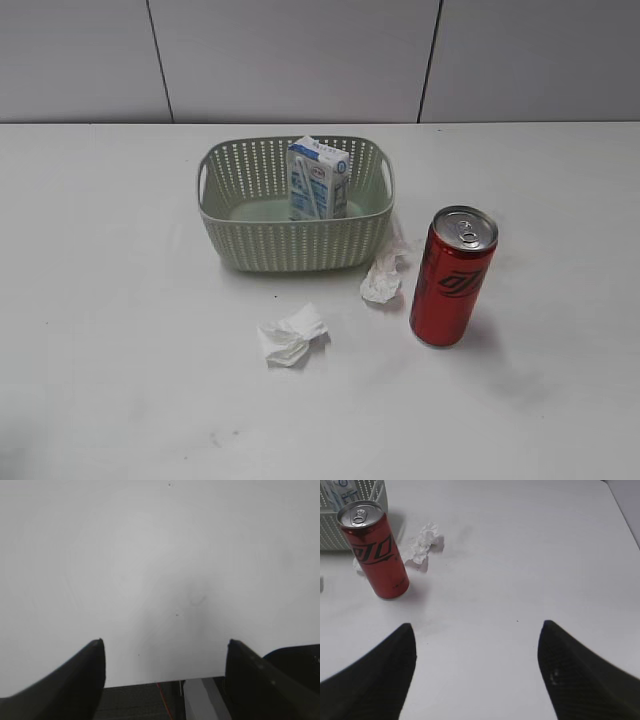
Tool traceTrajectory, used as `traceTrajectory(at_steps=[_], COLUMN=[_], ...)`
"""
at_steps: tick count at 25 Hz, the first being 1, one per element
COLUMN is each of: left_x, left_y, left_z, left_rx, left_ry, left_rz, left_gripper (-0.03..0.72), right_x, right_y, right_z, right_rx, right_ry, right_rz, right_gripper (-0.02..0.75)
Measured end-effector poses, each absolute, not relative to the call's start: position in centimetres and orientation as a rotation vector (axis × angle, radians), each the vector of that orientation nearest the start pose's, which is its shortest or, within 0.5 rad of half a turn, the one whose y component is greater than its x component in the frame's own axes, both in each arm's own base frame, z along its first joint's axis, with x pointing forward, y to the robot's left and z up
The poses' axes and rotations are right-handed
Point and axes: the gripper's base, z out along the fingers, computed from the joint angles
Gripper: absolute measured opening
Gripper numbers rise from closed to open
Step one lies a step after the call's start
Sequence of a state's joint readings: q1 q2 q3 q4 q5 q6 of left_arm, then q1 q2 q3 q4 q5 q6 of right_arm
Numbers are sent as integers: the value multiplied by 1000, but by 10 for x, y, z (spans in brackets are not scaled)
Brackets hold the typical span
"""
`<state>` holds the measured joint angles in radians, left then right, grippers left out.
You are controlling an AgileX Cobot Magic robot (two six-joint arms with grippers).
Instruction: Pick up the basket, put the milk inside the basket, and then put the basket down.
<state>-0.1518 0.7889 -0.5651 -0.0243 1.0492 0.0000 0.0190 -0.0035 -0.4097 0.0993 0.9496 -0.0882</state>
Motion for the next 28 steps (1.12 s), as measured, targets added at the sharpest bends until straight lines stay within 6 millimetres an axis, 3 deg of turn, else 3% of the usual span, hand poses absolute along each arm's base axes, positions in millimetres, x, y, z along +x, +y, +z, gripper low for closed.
traceTrajectory(at_steps=[8, 17, 28], left_x=[80, 44, -1], left_y=[-18, -12, -5], left_z=[260, 276, 282], left_rx=[167, 160, 151], left_ry=[2589, 2333, 2043], left_rz=[-148, -167, -182], left_gripper=[557, 474, 461], right_x=[9, 9, 9], right_y=[8, 8, 8], right_z=[261, 261, 261], right_rx=[-101, -101, -101], right_ry=[2014, 2014, 2014], right_rz=[74, 74, 74], right_gripper=[592, 592, 592])
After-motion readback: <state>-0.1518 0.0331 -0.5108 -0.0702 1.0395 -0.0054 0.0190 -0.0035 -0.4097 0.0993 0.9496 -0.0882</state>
